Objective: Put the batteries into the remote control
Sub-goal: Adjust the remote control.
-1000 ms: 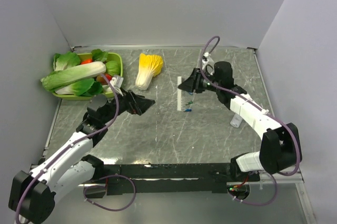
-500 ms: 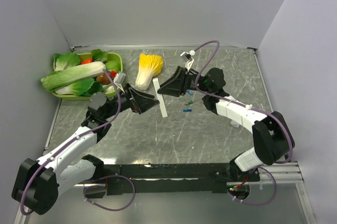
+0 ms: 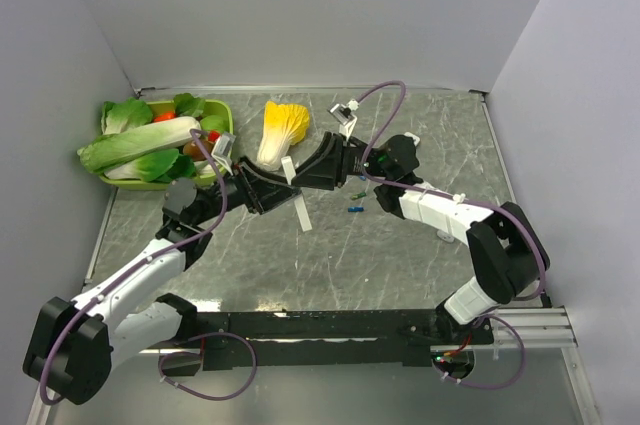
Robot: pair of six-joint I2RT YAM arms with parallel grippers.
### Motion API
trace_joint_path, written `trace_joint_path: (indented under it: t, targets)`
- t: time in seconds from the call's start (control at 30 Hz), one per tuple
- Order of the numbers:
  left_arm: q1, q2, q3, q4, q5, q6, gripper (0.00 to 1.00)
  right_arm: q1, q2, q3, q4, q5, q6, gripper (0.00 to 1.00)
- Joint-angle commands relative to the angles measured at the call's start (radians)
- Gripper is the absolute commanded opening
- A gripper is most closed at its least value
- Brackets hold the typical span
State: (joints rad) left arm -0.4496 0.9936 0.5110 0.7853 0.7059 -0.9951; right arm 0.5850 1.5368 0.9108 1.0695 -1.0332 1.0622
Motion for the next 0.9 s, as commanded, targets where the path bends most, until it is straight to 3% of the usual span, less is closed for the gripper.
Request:
trace_joint_path:
  t: [0.0,0.1,0.17,0.3,0.33,0.4,0.43,0.5,0.53,0.63,0.67,0.77,0.87]
  targets:
    - [-0.006,0.014,0.007,0.072,0.026,-0.020,0.45,0.015,0.016,0.042,0.110,0.004,0.035,0.01]
    - [-0.008,0.013,0.011,0.063,0.027,-0.016,0.30,0.015,0.016,0.048,0.089,0.016,0.024,0.03]
    - [-0.009,0.008,0.009,0.057,0.024,-0.011,0.20,0.013,0.016,0.054,0.084,0.021,0.019,0.10]
    - [-0.011,-0.001,0.009,0.039,0.014,-0.005,0.05,0.013,0.025,0.079,0.079,0.016,0.022,0.17]
    - [-0.011,-0.003,0.009,0.029,0.009,-0.002,0.02,0.013,0.026,0.082,0.083,0.010,0.024,0.26]
    - [-0.011,-0.012,0.008,0.009,-0.016,0.000,0.02,0.009,0.020,0.091,0.070,0.009,0.016,0.42]
    - [-0.011,-0.019,0.003,-0.018,-0.031,0.003,0.02,0.007,0.013,0.092,0.040,0.009,0.004,0.56]
    - [-0.011,-0.039,0.006,-0.081,-0.110,0.018,0.01,0.003,-0.024,0.099,-0.023,0.016,-0.062,0.68]
    - [-0.011,-0.045,0.017,-0.166,-0.147,0.022,0.01,-0.001,-0.042,0.100,-0.078,0.022,-0.100,0.78]
    - [-0.011,-0.075,0.047,-0.306,-0.293,0.033,0.01,0.001,-0.141,0.111,-0.386,0.120,-0.338,0.91]
    - [-0.011,-0.085,0.055,-0.402,-0.330,0.032,0.01,0.006,-0.186,0.120,-0.566,0.162,-0.408,0.92]
    - [-0.011,-0.096,0.101,-0.568,-0.469,0.015,0.02,0.039,-0.254,0.122,-0.792,0.341,-0.664,0.92]
    - [-0.011,-0.098,0.127,-0.647,-0.558,-0.011,0.01,0.102,-0.290,0.103,-0.882,0.526,-0.779,0.92]
